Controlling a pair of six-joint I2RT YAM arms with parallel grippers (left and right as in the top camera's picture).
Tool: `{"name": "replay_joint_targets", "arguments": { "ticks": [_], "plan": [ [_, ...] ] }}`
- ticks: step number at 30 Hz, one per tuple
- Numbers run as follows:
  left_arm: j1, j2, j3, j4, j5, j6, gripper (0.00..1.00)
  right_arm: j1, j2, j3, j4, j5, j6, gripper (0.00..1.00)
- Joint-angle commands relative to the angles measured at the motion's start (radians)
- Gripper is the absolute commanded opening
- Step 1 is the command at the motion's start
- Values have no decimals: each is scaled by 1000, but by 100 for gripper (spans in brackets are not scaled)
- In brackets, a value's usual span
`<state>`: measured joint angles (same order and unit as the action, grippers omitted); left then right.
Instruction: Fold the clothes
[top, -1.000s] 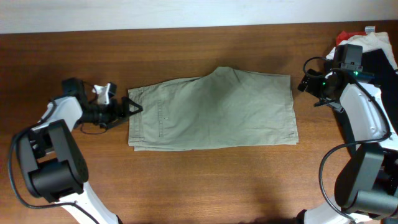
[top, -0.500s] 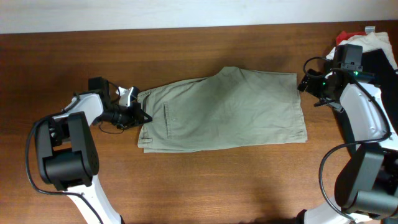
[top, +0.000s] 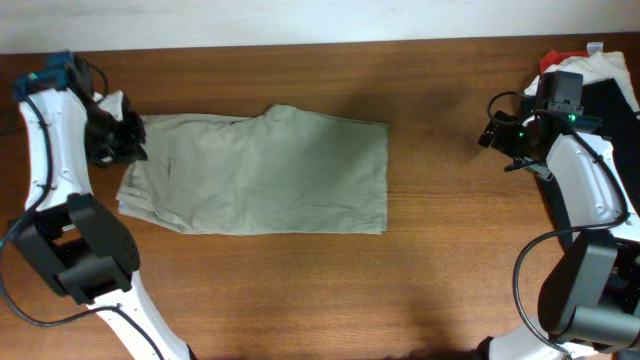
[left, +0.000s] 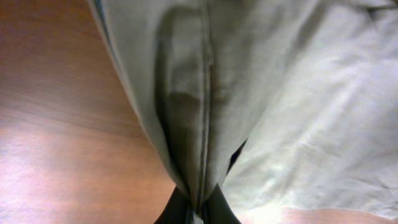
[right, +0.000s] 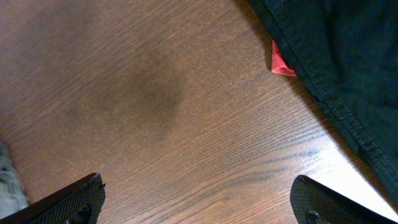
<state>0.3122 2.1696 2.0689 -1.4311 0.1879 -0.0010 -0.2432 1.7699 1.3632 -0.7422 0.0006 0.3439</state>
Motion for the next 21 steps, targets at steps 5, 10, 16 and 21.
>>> {"name": "replay_joint_targets", "arguments": {
  "ticks": [5, 10, 16, 21],
  "plan": [
    [-128, -10, 392, -207, -31, -42, 1, 0, -13, 11, 1, 12, 8, 99],
    [-328, -7, 351, -122, -28, -123, 1, 0, -13, 11, 0, 12, 8, 99],
    [-554, 34, 229, 37, -28, -193, 0, 0, -13, 11, 1, 12, 9, 99],
    [-697, 41, 136, 145, -29, -193, 0, 0, -13, 11, 1, 12, 9, 99]
  ]
}}
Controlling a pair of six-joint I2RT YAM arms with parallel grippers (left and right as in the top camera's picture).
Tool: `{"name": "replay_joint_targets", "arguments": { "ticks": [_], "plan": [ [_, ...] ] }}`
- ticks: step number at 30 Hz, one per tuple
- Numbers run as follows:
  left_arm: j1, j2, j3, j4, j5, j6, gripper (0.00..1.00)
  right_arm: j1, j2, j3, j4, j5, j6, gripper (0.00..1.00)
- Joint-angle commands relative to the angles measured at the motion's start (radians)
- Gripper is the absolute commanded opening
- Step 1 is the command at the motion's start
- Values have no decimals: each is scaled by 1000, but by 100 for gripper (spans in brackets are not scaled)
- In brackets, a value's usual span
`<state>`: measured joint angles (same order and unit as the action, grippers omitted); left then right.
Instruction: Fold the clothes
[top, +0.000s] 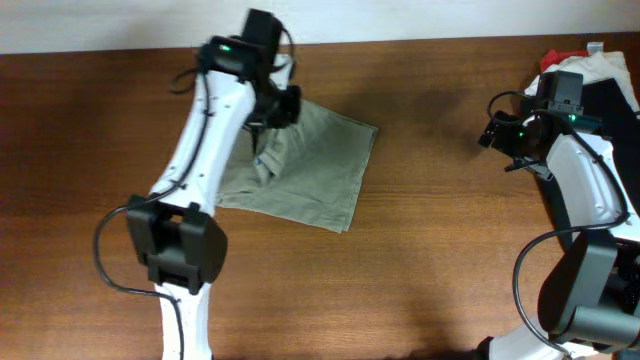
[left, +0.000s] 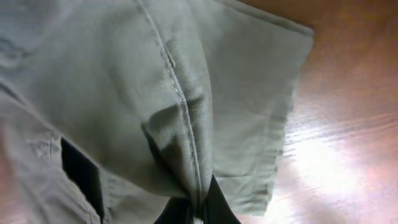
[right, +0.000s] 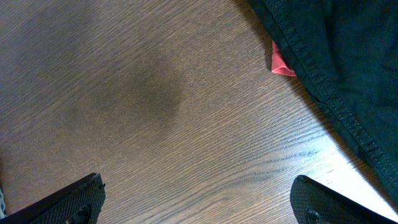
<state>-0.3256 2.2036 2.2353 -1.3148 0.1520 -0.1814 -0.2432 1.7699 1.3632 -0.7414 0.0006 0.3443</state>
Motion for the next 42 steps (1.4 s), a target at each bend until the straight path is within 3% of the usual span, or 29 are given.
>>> {"name": "replay_joint_targets", "arguments": {
  "ticks": [1, 5, 7, 10, 15, 17, 21, 23, 29, 31, 33, 35, 42],
  "plan": [
    [-76, 7, -46, 40, 7, -12, 1, 0, -13, 11, 0, 12, 8, 98],
    [-128, 7, -185, 123, 8, -13, 1, 0, -13, 11, 0, 11, 8, 99],
    [-149, 7, -257, 176, 29, -12, 9, 0, -13, 11, 0, 12, 8, 99],
    [-178, 7, -323, 254, 83, -12, 7, 0, -13, 11, 0, 12, 8, 99],
    [-222, 7, -336, 293, 106, -12, 7, 0, -13, 11, 0, 12, 8, 99],
    [-238, 8, -337, 294, 106, -12, 15, 0, -13, 11, 0, 12, 8, 99],
    [-269, 8, -337, 292, 108, -12, 14, 0, -13, 11, 0, 12, 8, 99],
    [-277, 8, -337, 285, 119, -12, 27, 0, -13, 11, 0, 12, 8, 99],
    [-214, 6, -320, 250, 121, 18, 28, 0, -13, 11, 0, 12, 8, 99],
    [-148, 6, -319, 251, 121, 18, 27, 0, -13, 11, 0, 12, 8, 99],
    [-100, 13, -320, 264, 121, 18, 11, 0, -13, 11, 0, 12, 8, 99],
    [-103, 43, -320, 270, 123, 17, 4, 0, -13, 11, 0, 12, 8, 99],
    [-203, 174, -320, 284, 275, 17, 1, 0, -13, 11, 0, 12, 8, 99]
  ]
}}
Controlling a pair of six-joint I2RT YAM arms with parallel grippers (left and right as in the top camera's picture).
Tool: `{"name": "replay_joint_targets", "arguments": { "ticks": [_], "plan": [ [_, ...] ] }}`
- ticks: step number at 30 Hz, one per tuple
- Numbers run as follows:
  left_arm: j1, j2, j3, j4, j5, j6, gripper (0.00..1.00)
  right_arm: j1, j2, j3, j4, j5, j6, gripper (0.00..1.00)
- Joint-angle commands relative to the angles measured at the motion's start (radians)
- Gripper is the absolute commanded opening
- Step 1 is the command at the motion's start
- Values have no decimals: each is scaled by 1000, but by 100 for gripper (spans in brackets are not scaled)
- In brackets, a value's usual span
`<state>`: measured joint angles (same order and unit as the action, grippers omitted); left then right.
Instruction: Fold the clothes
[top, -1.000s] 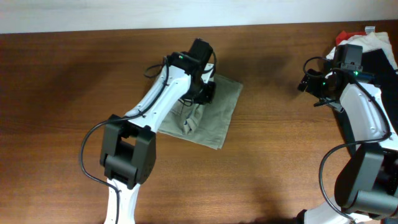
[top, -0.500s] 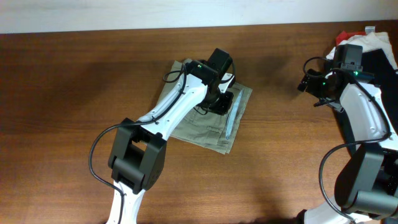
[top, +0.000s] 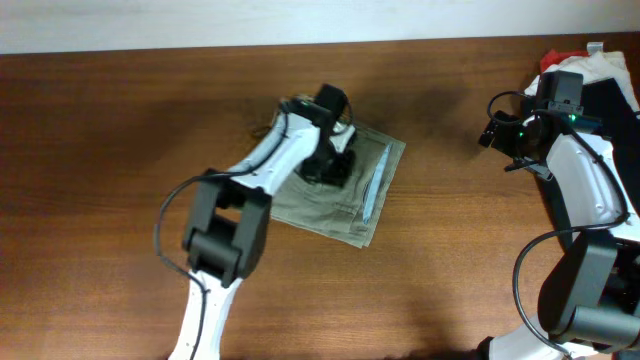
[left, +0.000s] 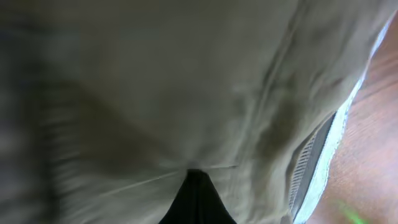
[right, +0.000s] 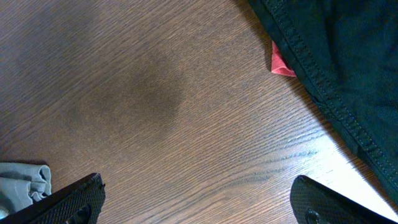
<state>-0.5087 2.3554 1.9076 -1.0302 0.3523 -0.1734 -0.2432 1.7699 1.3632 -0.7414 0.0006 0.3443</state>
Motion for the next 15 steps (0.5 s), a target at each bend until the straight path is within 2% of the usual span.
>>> {"name": "replay_joint_targets", "arguments": {
  "ticks": [1, 8, 13, 14, 15],
  "plan": [
    [-36, 25, 8, 0, 79, 9, 1, 0, -13, 11, 0, 12, 8, 99],
    [-115, 99, 8, 10, 108, 2, 1, 0, -13, 11, 0, 12, 8, 99],
    [-74, 54, 93, -55, 73, 11, 1, 0, -13, 11, 0, 12, 8, 99],
    [-47, 39, 136, -84, 62, 33, 9, 0, -13, 11, 0, 12, 8, 99],
    [-23, 25, 177, -106, 60, 76, 36, 0, -13, 11, 0, 12, 8, 99]
  ]
}}
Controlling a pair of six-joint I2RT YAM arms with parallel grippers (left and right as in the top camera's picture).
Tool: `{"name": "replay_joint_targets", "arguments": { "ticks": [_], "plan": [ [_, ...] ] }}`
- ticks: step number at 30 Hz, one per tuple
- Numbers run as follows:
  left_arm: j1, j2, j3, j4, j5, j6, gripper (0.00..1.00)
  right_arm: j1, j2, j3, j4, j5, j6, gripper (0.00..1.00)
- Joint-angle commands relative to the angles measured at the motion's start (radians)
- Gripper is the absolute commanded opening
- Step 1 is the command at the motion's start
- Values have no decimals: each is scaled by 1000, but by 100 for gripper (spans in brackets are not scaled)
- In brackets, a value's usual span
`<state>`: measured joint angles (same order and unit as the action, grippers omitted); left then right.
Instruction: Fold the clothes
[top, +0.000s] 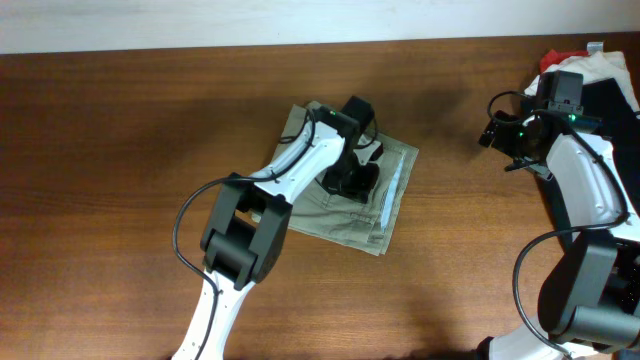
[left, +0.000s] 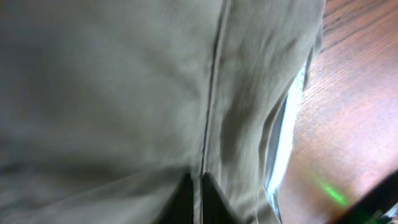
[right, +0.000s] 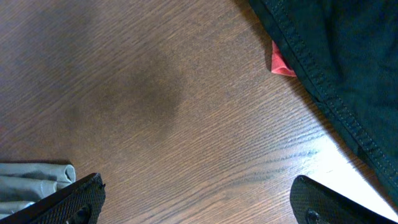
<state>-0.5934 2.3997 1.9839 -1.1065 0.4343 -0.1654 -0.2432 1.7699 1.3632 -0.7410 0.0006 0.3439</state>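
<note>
The olive-green garment (top: 310, 205) lies doubled over in the middle of the table, its pale inner hem (top: 392, 195) showing at the right edge. My left gripper (top: 352, 182) sits low on the folded cloth, shut on a seam of it (left: 205, 134). In the left wrist view the dark fingertips (left: 186, 202) pinch the fabric together. My right gripper (right: 198, 202) hangs wide open over bare wood near the table's right end, with nothing in it. A corner of the green garment (right: 31, 180) shows at the lower left of the right wrist view.
A pile of other clothes, black (top: 608, 100), white (top: 600, 65) and red (top: 558, 58), lies at the right end of the table behind my right arm (top: 580, 180). In the right wrist view the black cloth (right: 336, 56) and a red scrap (right: 281, 62) fill the upper right.
My left gripper, still shut on the garment, has moved a little right and nearer, and the folded cloth shifted right with it. The right arm has not moved.
The garment first lay spread out with my left gripper shut on its left edge. Then the gripper held that edge above the middle of the cloth. Then it was down near the right edge, the garment folded in half; now slightly further right.
</note>
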Motion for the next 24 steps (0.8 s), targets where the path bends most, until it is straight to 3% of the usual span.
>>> {"name": "replay_joint_targets", "arguments": {
  "ticks": [1, 4, 8, 12, 17, 24],
  "plan": [
    [94, -31, 146, -56, -40, 93, 69, 0, -13, 11, -1, 12, 8, 99],
    [208, -39, 257, -124, -156, 93, 99, 0, -13, 11, -1, 12, 8, 99],
    [457, -36, 268, -140, -147, 142, 99, 0, -13, 11, -1, 12, 8, 99],
    [608, -36, 136, -132, 183, 324, 99, 0, -13, 11, -1, 11, 9, 99],
    [618, -34, -34, -42, 199, 377, 99, 0, -13, 11, -1, 11, 8, 99],
    [614, -26, -90, 7, 199, 377, 99, 0, -13, 11, -1, 12, 8, 99]
  ]
}}
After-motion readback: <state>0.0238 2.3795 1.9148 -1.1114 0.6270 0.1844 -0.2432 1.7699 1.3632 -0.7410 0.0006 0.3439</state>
